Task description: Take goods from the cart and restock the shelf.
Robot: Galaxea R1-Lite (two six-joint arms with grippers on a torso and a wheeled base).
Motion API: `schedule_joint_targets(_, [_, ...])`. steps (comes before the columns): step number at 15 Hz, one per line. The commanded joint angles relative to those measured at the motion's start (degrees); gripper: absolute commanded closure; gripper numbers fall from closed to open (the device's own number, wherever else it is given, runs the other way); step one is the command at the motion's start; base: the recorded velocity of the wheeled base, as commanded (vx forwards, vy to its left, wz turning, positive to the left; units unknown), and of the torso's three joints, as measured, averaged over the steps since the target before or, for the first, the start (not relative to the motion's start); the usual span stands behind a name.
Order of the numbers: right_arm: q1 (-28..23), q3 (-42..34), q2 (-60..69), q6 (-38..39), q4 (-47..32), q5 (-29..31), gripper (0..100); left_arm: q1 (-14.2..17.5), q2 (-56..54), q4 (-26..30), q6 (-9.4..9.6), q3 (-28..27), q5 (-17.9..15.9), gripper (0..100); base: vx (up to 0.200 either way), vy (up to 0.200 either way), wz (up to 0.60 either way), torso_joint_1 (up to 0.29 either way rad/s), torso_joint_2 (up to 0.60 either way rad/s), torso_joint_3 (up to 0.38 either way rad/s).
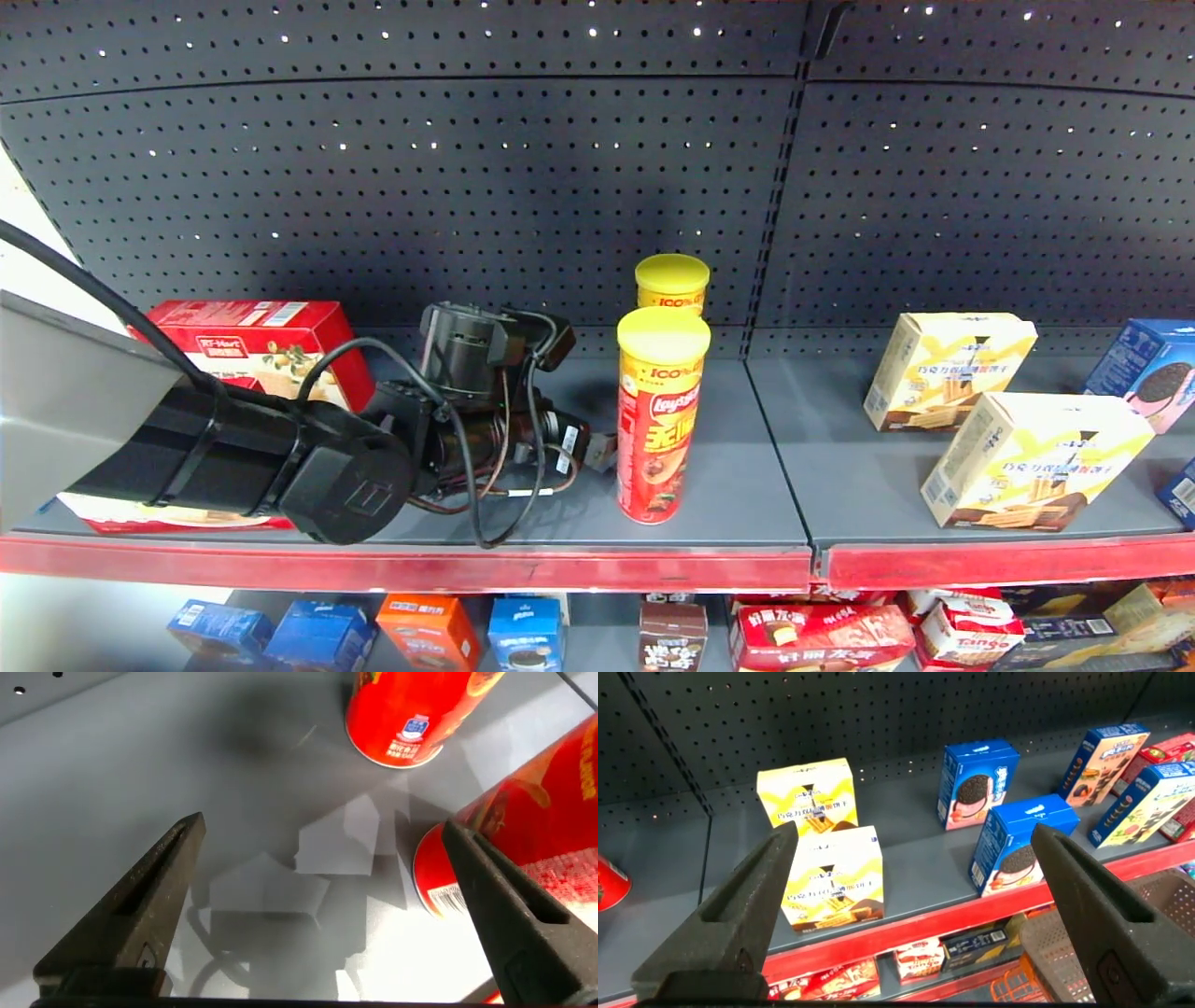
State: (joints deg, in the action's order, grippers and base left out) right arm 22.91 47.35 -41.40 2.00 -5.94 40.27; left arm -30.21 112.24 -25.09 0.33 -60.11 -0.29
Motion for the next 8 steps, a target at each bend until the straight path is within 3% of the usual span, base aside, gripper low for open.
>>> schedule_joint_targets(1, [-0.1, 0.0, 0.0, 0.0, 0.0, 0.1, 0, -0.2, 0.1, 0.0, 0.02, 0.0, 0.0, 0, 0.0, 0.0, 0.0, 0.0, 0.0, 0.0])
schedule_joint_targets(8, [-0.1, 0.0, 0.0, 0.0, 0.0, 0.0, 0, -1.1, 0.4, 0.0, 0.02, -0.4, 0.0, 0, 0.0, 0.0, 0.0, 0.0, 0.0, 0.0])
